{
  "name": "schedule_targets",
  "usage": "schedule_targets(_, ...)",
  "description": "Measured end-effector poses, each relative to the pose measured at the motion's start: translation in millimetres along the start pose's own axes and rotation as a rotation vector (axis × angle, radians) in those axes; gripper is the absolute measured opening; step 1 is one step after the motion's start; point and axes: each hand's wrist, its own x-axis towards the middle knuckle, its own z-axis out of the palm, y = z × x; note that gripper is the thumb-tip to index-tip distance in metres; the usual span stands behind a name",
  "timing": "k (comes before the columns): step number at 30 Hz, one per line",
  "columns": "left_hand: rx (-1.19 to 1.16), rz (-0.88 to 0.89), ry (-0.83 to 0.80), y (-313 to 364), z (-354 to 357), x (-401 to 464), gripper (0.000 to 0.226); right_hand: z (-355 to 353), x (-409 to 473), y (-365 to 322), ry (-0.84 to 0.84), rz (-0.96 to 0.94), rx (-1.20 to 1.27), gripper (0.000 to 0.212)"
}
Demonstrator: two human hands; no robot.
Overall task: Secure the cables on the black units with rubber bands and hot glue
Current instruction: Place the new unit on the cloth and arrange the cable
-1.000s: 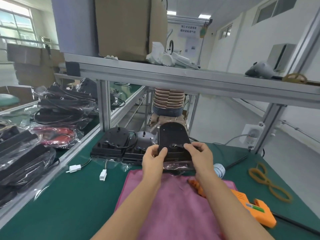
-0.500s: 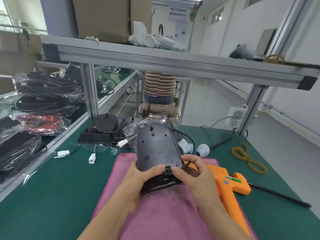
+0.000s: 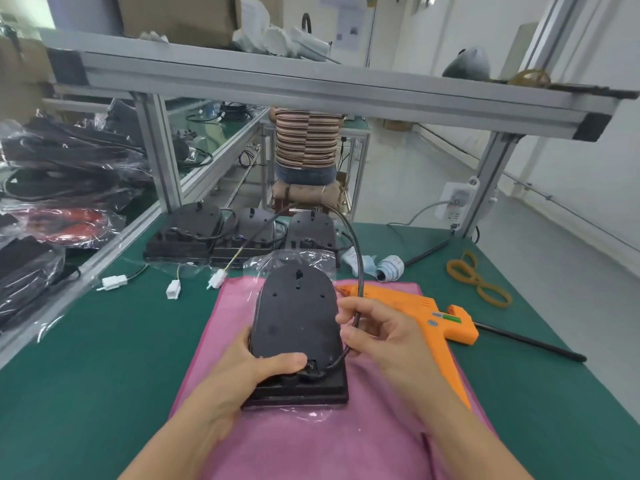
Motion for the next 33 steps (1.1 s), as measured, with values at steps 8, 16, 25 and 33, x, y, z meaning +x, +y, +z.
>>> schedule_targets(8,0.064,0.014,-0.083,1,0,-4,0.085,10,13,2,-0.051,-0.026,0.001,0.041)
schedule_targets(16,-0.061,0.060,-0.021,-9,0,-6,0.090,20,8,16,0.116,-0.070,-0.250,0.086)
schedule_targets(25,-0.011,0.120,-0.108,-5,1,-12,0.090,9,11,18,-0.118,0.116,0.077,0.077)
schedule_targets(33,0.079,0.115,-0.171,2,-1,-7,0.083,9,19,23,-0.057,0.182,0.270,0.080)
